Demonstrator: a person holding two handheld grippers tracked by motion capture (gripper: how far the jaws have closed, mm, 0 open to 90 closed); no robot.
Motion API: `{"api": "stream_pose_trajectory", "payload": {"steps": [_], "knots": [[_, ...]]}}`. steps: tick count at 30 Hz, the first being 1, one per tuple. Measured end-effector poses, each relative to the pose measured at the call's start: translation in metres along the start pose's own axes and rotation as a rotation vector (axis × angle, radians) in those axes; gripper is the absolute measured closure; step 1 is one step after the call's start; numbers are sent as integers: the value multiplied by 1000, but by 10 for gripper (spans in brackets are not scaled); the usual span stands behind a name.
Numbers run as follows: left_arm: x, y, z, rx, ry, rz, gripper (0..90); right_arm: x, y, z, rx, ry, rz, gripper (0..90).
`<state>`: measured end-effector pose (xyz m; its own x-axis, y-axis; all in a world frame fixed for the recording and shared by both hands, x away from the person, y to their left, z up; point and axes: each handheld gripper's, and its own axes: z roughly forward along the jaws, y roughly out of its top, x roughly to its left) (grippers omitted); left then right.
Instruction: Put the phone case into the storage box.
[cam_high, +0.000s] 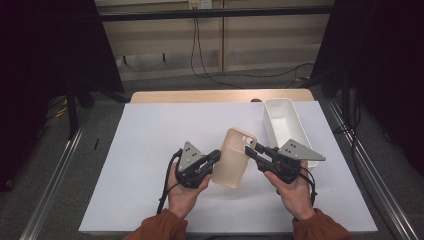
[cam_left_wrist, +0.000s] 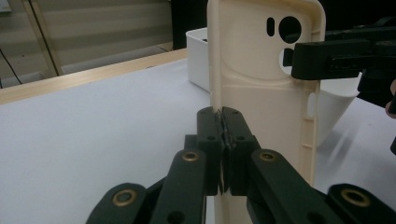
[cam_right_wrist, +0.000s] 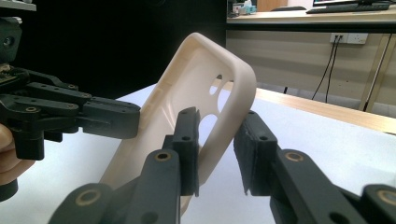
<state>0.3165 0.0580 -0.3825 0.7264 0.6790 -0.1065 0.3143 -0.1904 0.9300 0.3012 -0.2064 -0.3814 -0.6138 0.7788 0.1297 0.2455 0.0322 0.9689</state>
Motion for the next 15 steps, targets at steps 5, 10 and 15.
{"api": "stream_pose_trajectory", "payload": {"steps": [5, 10, 15], "knots": [[-2, -1, 0, 0, -3, 2, 873, -1, 0, -1, -12, -4, -5, 740], [-3, -3, 2, 12, -11, 5, 873, -1, 1, -2, -28, 1, -11, 789], [-1, -4, 5, 16, -14, 1, 873, -1, 1, -2, -33, 8, -8, 800]]}}
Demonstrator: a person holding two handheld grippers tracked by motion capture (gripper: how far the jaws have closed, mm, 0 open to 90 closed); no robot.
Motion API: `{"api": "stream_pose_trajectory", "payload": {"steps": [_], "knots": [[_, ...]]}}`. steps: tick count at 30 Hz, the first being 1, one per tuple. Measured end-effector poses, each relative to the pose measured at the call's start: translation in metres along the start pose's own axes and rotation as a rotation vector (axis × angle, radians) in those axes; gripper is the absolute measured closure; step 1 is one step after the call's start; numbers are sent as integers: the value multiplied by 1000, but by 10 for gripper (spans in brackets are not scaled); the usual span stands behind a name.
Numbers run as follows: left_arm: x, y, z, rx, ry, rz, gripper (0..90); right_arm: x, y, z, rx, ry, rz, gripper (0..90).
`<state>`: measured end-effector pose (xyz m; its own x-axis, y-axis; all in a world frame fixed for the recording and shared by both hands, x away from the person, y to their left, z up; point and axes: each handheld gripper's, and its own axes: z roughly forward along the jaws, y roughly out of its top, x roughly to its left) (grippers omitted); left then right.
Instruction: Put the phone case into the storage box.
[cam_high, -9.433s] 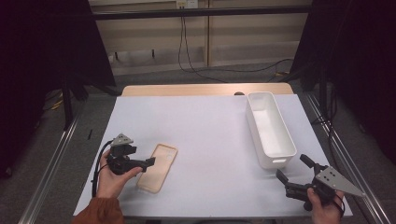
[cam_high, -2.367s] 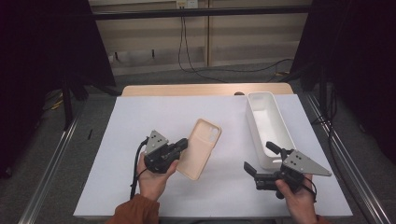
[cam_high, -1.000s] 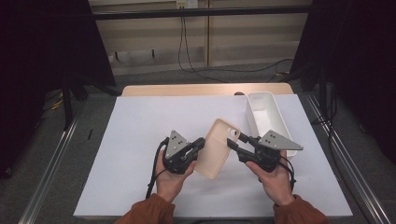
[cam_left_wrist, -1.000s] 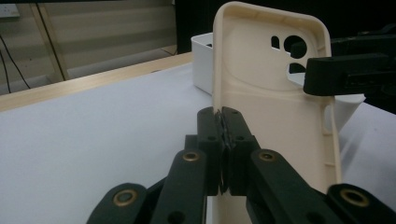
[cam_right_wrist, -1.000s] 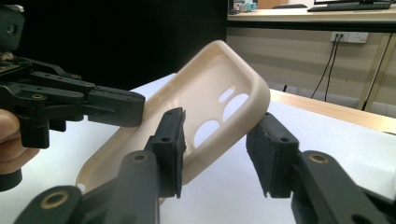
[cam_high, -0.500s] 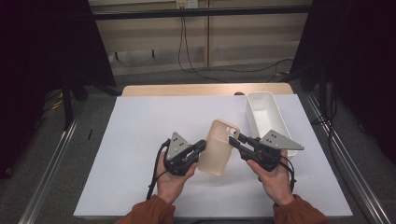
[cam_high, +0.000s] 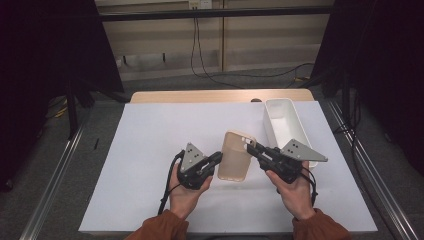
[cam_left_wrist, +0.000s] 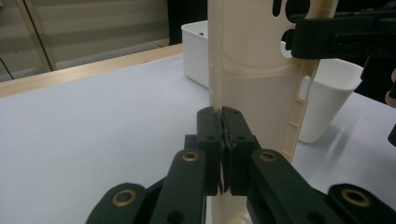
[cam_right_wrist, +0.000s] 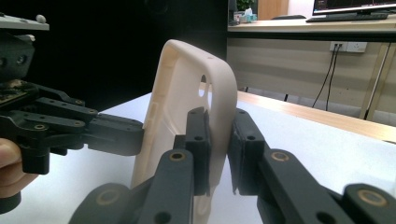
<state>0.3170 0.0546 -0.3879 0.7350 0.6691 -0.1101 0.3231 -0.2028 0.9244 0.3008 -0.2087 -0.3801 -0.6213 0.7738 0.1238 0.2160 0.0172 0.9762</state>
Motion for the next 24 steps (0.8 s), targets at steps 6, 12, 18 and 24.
{"api": "stream_pose_trajectory", "payload": {"steps": [6, 12, 18, 24], "knots": [[3, -1, 1, 4, -5, -4, 900, 2, 1, 0, -8, -8, -48, 817], [9, -3, 2, 2, -18, -39, 842, 3, 1, 0, -20, 11, -41, 819], [11, -2, 1, -6, -18, -42, 735, 1, 1, 0, -29, 10, -41, 819], [11, -2, 2, -30, -30, -31, 501, -2, 1, -2, -34, 9, -34, 819]]}}
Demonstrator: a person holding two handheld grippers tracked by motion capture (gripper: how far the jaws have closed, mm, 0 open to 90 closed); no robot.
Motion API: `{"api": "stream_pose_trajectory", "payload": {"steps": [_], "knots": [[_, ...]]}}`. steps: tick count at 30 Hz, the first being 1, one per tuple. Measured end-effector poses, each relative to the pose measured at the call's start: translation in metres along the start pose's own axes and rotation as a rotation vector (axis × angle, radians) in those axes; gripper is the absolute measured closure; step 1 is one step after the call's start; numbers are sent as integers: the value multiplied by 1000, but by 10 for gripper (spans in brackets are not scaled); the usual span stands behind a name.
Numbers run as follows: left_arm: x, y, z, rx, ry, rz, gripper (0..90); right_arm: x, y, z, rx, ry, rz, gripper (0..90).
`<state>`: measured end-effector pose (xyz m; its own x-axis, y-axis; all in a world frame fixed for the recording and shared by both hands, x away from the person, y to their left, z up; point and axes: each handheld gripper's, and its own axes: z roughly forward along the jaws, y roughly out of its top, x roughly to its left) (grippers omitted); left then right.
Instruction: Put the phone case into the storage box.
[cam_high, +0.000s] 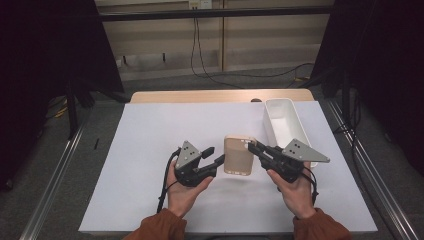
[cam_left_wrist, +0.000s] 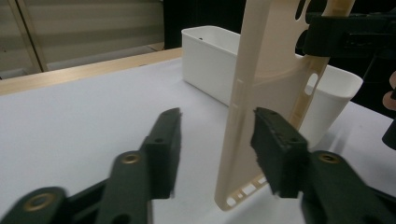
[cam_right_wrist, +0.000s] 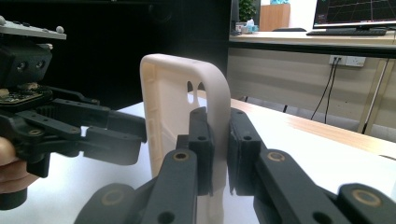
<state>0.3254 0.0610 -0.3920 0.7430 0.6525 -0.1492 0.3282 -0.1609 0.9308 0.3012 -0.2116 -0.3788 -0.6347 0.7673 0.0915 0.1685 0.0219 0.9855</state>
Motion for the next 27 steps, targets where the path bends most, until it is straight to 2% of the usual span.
{"api": "stream_pose_trajectory", "payload": {"steps": [6, 7, 9, 11, 18, 21, 23, 25, 27], "knots": [[0, 0, -1, -31, 14, 24, 281, -1, 0, -1, -6, 2, 0, 819], [1, 0, -1, -33, 5, 24, 242, -1, 1, -2, -9, -1, 2, 819], [4, 0, -1, -20, 26, 25, 181, -2, 1, -3, -14, -2, 3, 819], [7, 0, -1, -19, 38, 43, 122, -3, 2, -5, -16, -6, 4, 819], [16, 0, -5, -78, 42, 59, 40, -9, 2, -9, -29, -19, 15, 819], [18, -1, -9, -78, 88, 74, 40, -11, 2, -10, -32, -23, 11, 818], [21, -3, -11, -78, 65, 61, 40, -12, 3, -11, -34, -25, 10, 819], [25, -7, -15, -73, 85, 59, 39, -13, 3, -12, -35, -29, 13, 818], [29, -10, -17, -57, 78, 38, 41, -14, 3, -13, -39, -28, 17, 818]]}}
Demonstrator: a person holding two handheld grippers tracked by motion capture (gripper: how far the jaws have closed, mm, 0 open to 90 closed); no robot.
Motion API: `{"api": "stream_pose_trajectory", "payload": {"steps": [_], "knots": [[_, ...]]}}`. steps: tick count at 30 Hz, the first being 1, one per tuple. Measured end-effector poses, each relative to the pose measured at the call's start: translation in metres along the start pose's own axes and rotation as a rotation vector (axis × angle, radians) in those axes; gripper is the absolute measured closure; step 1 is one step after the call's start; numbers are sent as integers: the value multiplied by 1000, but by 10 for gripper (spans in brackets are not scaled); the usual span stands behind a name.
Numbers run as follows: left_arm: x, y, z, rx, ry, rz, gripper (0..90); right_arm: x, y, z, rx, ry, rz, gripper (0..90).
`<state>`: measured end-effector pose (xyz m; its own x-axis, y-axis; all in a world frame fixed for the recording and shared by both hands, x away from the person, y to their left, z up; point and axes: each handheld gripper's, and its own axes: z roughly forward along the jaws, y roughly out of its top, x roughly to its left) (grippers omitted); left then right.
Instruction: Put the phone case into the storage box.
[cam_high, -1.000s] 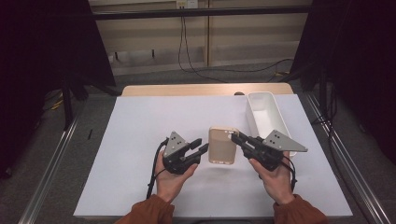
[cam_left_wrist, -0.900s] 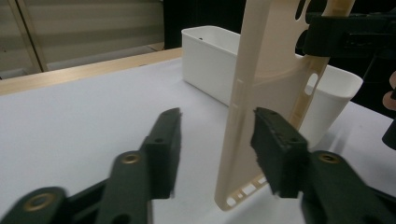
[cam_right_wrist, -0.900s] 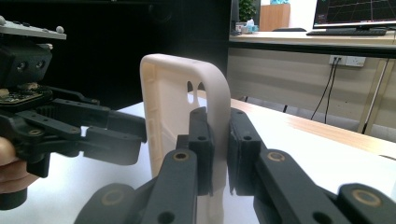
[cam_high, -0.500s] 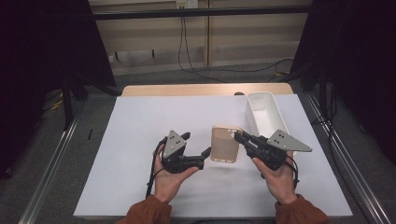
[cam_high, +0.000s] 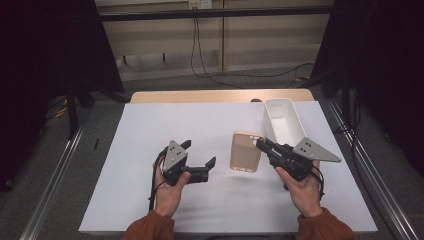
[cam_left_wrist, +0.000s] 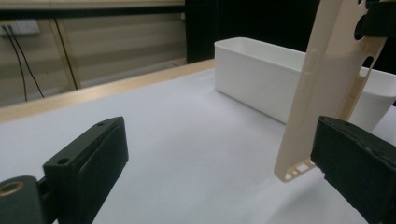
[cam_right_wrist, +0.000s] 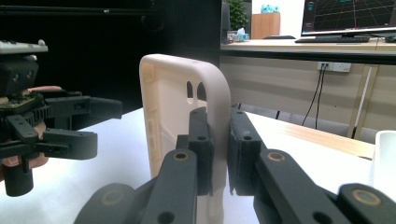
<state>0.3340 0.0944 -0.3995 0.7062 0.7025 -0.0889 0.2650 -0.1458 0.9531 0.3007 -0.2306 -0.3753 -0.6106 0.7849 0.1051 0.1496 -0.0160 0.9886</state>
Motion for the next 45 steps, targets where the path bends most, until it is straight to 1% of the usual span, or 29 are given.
{"api": "stream_pose_trajectory", "payload": {"steps": [2, 5, 6, 9, 11, 13, 14, 15, 17, 21, 22, 24, 26, 27, 28, 30, 33, 34, 35, 36, 37, 38, 39, 41, 43, 44, 45], "knots": [[5, -3, -5, 4, 23, 14, 41, -1, 0, 0, -2, -2, 5, 818], [12, -6, -11, -5, 32, -13, 45, -2, 0, 0, -1, 0, 3, 819], [15, -6, -14, -5, 40, -15, 45, -3, 0, 0, -1, -2, 2, 818], [21, -7, -21, -10, 45, -27, 46, -4, 1, -1, -7, -6, 0, 818], [26, -9, -27, -18, 44, -43, 47, -6, 2, -2, -10, -9, 5, 818], [30, -12, -32, -25, 55, -33, 46, -8, 3, -3, -12, -14, 4, 818], [32, -13, -34, -24, 64, -36, 45, -9, 3, -3, -14, -19, 4, 818], [34, -15, -36, -23, 63, -46, 46, -10, 3, -3, -16, -22, 4, 818], [37, -17, -40, -23, 68, -39, 46, -11, 4, -3, -17, -25, 2, 818], [43, -20, -49, -47, 83, -50, 46, -13, 4, -3, -16, -28, 4, 818], [45, -21, -51, -58, 83, -63, 50, -14, 4, -2, -15, -27, 9, 818], [48, -22, -55, -68, 92, -67, 52, -15, 4, -2, -16, -29, 11, 818], [49, -23, -59, -69, 107, -52, 51, -16, 4, -1, -15, -26, 12, 818], [50, -25, -61, -73, 106, -52, 50, -16, 4, -1, -17, -28, 13, 818], [51, -26, -63, -72, 96, -53, 48, -16, 5, -1, -20, -30, 16, 818], [52, -28, -66, -76, 98, -37, 36, -18, 5, 0, -20, -30, 14, 818], [55, -31, -74, -75, 97, -55, 35, -20, 6, 0, -23, -36, 15, 818], [55, -32, -76, -76, 105, -50, 31, -21, 7, 0, -25, -38, 14, 818], [56, -33, -79, -80, 111, -36, 30, -21, 8, 0, -27, -38, 11, 818], [56, -34, -80, -82, 115, -40, 29, -22, 10, 0, -27, -37, 11, 818], [57, -35, -82, -73, 119, -46, 26, -23, 12, 1, -28, -40, 11, 818], [57, -36, -84, -69, 115, -47, 23, -24, 14, 1, -27, -41, 6, 818], [58, -38, -85, -72, 113, -38, 26, -25, 15, 2, -27, -43, 1, 818], [59, -41, -88, -66, 131, -28, 25, -27, 18, 3, -31, -45, -2, 818], [60, -41, -90, -80, 138, -40, 24, -29, 21, 5, -33, -48, -3, 818], [61, -41, -91, -85, 139, -38, 25, -30, 22, 6, -35, -47, -2, 818], [62, -41, -92, -97, 154, -42, 25, -31, 23, 6, -37, -49, -3, 818]]}}
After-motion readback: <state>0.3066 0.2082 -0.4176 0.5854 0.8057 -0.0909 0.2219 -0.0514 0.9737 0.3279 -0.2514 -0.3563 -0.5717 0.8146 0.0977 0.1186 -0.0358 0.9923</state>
